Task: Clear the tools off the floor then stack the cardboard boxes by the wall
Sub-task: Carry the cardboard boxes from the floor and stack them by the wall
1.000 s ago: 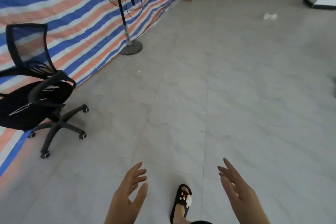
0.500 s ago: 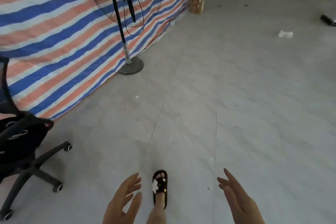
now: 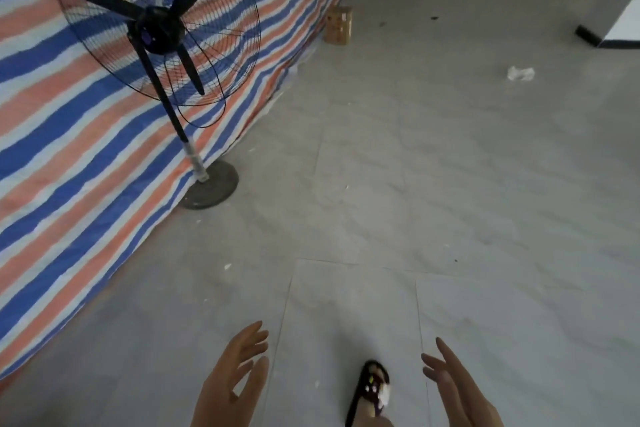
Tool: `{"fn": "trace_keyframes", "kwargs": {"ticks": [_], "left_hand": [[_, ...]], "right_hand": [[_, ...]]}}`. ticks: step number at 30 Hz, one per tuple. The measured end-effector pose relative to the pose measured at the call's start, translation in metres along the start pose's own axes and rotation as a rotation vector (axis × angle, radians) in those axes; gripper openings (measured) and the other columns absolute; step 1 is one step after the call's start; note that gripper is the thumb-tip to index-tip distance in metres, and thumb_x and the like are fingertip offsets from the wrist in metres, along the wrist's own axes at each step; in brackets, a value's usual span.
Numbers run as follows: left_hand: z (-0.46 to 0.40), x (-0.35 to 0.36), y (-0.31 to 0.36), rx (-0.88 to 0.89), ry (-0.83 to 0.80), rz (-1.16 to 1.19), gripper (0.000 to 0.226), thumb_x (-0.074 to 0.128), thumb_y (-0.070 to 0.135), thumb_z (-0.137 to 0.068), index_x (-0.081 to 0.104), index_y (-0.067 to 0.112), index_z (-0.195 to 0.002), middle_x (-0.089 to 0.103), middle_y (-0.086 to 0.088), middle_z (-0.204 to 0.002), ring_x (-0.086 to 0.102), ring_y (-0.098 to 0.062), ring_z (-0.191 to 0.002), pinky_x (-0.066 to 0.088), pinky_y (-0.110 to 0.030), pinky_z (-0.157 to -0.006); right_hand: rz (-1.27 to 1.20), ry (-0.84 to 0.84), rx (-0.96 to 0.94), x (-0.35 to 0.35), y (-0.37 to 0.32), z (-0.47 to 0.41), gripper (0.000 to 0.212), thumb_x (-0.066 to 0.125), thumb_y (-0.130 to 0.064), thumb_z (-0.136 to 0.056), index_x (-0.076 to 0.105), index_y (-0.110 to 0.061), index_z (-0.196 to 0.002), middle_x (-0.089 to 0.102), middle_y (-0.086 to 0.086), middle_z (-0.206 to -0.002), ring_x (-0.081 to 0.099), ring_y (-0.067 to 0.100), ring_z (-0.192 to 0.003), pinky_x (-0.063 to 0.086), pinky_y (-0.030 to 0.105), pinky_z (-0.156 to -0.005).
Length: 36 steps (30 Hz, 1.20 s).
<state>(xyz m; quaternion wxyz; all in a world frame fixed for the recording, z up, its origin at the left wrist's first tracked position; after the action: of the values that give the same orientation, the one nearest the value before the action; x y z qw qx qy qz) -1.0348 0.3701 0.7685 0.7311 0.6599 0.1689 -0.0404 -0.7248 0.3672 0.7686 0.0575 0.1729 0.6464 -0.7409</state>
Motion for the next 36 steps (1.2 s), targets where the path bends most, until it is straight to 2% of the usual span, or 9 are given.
{"fn": "trace_keyframes", "kwargs": {"ticks": [9,11,13,20,22,28,31,33,36], "left_hand": [[-0.256,0.118,0.07,0.027,-0.005,0.023,0.051,0.061,0.081,-0.051,0.052,0.07,-0.101,0.065,0.029,-0.104,0.064,0.002,-0.099,0.047,-0.01,-0.084],[-0.307,0.137,0.082,0.024,-0.011,0.018,0.055,0.054,0.089,-0.048,0.051,0.071,-0.101,0.064,0.031,-0.105,0.063,0.003,-0.1,0.047,-0.01,-0.085],[-0.354,0.152,0.089,0.005,-0.01,0.053,0.055,0.053,0.091,-0.047,0.051,0.072,-0.099,0.064,0.032,-0.104,0.063,0.003,-0.1,0.047,-0.012,-0.086],[-0.531,0.19,0.092,-0.072,-0.001,0.014,0.033,0.061,0.06,-0.067,0.05,0.074,-0.094,0.063,0.034,-0.101,0.062,0.004,-0.099,0.049,-0.023,-0.088],[-0.602,0.195,0.099,-0.075,0.003,0.015,0.037,0.062,0.074,-0.061,0.049,0.074,-0.096,0.062,0.035,-0.102,0.061,0.008,-0.098,0.049,-0.017,-0.085],[-0.816,0.2,0.143,-0.043,-0.069,0.007,0.035,0.054,0.031,-0.081,0.058,0.057,-0.104,0.059,0.04,-0.102,0.061,0.007,-0.098,0.048,-0.011,-0.085],[-0.905,0.216,0.163,-0.057,-0.134,0.017,0.031,0.06,0.064,-0.071,0.053,0.069,-0.101,0.057,0.044,-0.103,0.06,0.012,-0.097,0.048,-0.009,-0.084],[-0.957,0.228,0.17,-0.067,-0.165,0.01,0.056,0.062,0.08,-0.048,0.058,0.062,-0.101,0.058,0.044,-0.101,0.06,0.012,-0.095,0.049,-0.014,-0.088],[-1.033,0.253,0.173,-0.073,-0.175,-0.007,0.048,0.066,0.065,-0.055,0.058,0.061,-0.102,0.059,0.041,-0.103,0.061,0.01,-0.096,0.049,-0.014,-0.086]], "right_hand": [[0.064,0.101,-0.018,-0.037,-0.038,-0.295,0.021,0.043,-0.069,-0.078,0.043,-0.08,-0.095,0.064,-0.035,-0.097,0.061,-0.013,-0.092,0.043,0.001,-0.075],[0.084,0.041,-0.015,-0.039,-0.043,-0.352,0.027,0.044,-0.057,-0.083,0.041,-0.08,-0.096,0.063,-0.037,-0.098,0.06,-0.013,-0.093,0.04,-0.001,-0.074],[0.079,0.013,-0.015,-0.036,-0.049,-0.403,0.041,0.047,-0.042,-0.085,0.041,-0.081,-0.094,0.062,-0.038,-0.097,0.06,-0.013,-0.093,0.038,-0.004,-0.072],[0.069,0.007,0.018,-0.001,-0.062,-0.59,0.028,0.039,-0.085,-0.065,0.042,-0.081,-0.092,0.061,-0.04,-0.095,0.059,-0.017,-0.091,0.037,-0.004,-0.071],[0.069,-0.021,0.019,0.02,-0.07,-0.659,0.021,0.044,-0.066,-0.078,0.042,-0.081,-0.092,0.061,-0.04,-0.095,0.06,-0.015,-0.092,0.038,-0.004,-0.071],[0.033,0.007,-0.02,0.067,-0.126,-0.835,0.032,0.043,-0.052,-0.082,0.042,-0.081,-0.093,0.062,-0.035,-0.099,0.059,-0.015,-0.093,0.038,-0.003,-0.072],[0.022,-0.009,0.001,0.078,-0.141,-0.919,0.043,0.046,-0.038,-0.091,0.043,-0.08,-0.095,0.062,-0.037,-0.097,0.059,-0.013,-0.095,0.038,-0.003,-0.073],[0.036,0.006,0.023,0.082,-0.149,-0.969,0.054,0.048,-0.027,-0.091,0.042,-0.081,-0.094,0.061,-0.038,-0.099,0.059,-0.012,-0.097,0.038,-0.003,-0.072],[0.016,0.043,0.07,0.086,-0.153,-1.048,0.027,0.045,-0.08,-0.069,0.039,-0.082,-0.095,0.057,-0.04,-0.104,0.057,-0.015,-0.097,0.038,-0.004,-0.073]]}}
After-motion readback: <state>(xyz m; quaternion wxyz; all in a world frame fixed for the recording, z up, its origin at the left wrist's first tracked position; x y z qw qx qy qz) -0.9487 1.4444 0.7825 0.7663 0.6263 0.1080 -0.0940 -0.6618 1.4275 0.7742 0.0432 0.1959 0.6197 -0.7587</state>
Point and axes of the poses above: each hand's wrist, its own z-axis away from the middle knuckle, its own x-axis out of the palm, y = z × x, the point moved 4 cm from there along -z, towards the middle knuckle
